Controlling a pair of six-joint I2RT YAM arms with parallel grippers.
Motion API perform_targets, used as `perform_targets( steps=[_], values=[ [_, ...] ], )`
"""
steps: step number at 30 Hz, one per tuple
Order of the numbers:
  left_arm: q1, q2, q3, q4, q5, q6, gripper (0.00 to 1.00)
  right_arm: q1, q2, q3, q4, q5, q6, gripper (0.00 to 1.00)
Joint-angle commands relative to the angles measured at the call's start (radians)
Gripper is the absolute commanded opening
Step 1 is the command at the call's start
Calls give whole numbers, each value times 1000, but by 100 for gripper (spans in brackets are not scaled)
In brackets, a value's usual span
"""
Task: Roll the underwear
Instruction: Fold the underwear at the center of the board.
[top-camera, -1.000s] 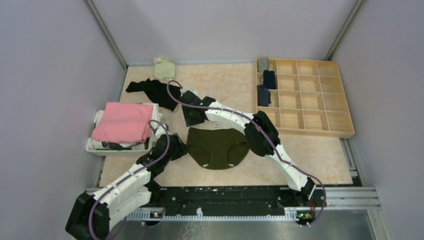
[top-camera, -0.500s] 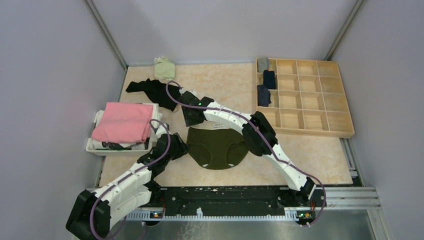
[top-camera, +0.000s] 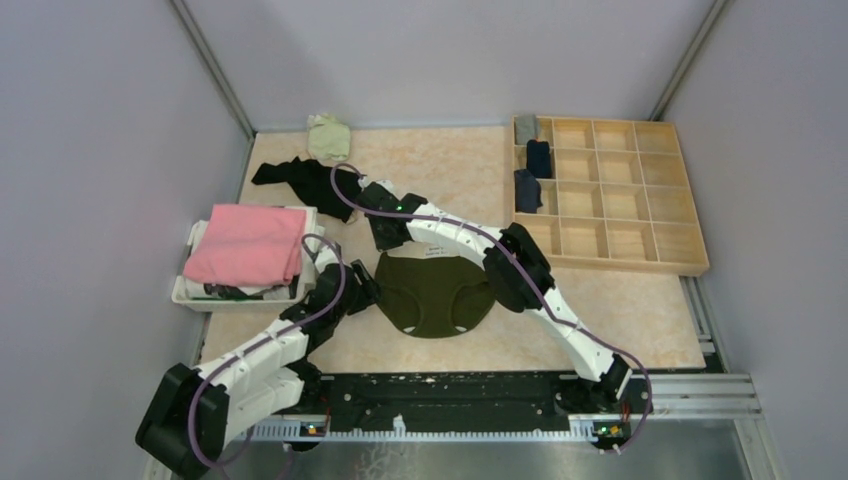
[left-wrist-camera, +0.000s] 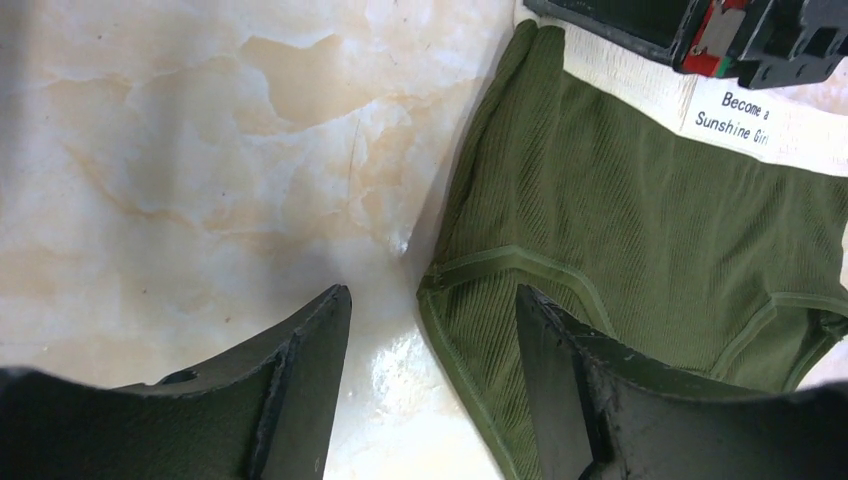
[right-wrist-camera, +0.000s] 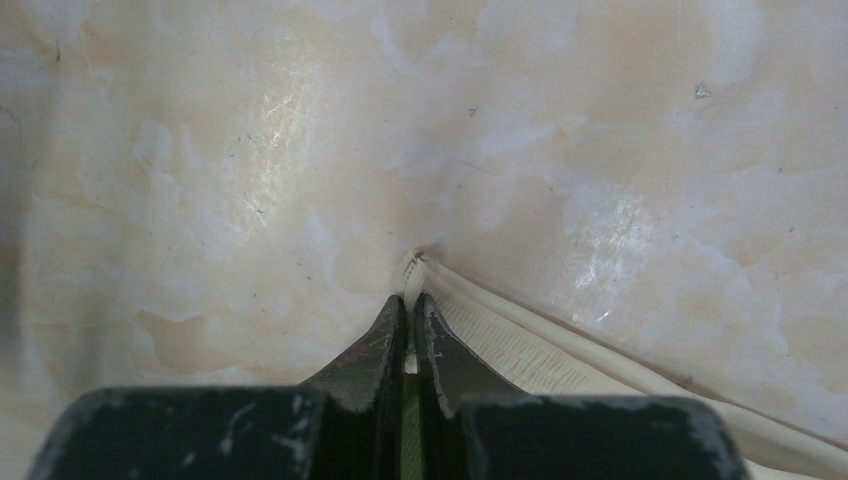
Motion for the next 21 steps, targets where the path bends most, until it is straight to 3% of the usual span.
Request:
perform_targets(
  steps=[1,5,13,21],
  values=[
    [13,53,25,67,-5,-16,69,3,39,-37,-18,11,-12,1],
    [29,109,29,110,20,-4,67,3,27,-60,-7,13,-17,0],
    [49,159,10,178,69,14,51,-1,24,-64,-6,5,-23,0],
    [56,205,-9,250,118,42,48,-4,14,-77,2,-4,-23,0]
  ],
)
